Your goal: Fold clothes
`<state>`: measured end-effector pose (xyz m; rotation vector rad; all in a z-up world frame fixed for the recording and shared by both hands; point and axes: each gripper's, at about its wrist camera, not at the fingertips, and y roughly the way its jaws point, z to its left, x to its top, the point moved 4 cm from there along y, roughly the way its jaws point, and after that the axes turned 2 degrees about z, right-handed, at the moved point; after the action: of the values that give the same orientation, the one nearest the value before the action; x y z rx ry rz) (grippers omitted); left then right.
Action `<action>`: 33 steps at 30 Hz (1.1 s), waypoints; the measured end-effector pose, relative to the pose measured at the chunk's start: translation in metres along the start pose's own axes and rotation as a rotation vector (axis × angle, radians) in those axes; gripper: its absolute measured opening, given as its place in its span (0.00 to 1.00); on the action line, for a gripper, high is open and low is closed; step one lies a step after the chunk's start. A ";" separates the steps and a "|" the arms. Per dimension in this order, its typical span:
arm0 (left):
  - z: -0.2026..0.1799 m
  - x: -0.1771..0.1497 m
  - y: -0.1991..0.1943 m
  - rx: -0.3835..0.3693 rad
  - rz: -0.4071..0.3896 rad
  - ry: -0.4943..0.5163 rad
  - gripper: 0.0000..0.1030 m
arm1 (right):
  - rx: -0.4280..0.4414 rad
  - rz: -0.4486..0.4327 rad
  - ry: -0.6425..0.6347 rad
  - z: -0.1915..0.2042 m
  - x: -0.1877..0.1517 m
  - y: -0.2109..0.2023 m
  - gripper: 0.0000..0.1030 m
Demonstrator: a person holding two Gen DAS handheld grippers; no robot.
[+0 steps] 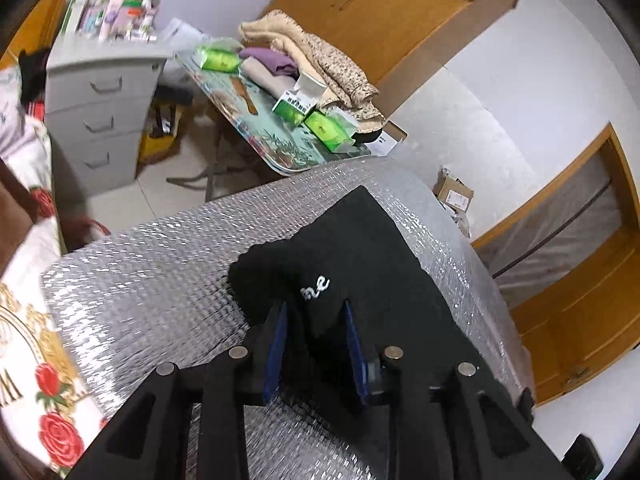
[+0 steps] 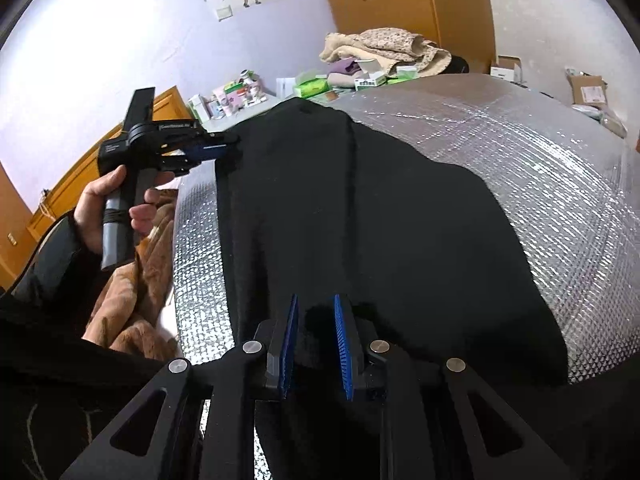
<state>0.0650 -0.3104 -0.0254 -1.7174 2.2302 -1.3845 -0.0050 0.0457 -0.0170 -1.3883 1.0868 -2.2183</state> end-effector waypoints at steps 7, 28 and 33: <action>-0.012 0.006 -0.019 -0.032 -0.049 0.026 0.05 | -0.018 0.004 0.014 0.002 0.000 0.000 0.19; -0.045 -0.010 -0.058 0.109 -0.149 0.239 0.10 | -0.036 0.022 0.022 0.004 -0.001 0.004 0.19; -0.112 -0.079 -0.001 -0.064 0.112 0.444 0.10 | -0.078 -0.051 0.076 -0.009 -0.008 -0.030 0.20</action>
<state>0.0425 -0.1793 0.0054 -1.3779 2.5601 -1.8326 -0.0052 0.0750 -0.0021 -1.3878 1.1884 -2.3053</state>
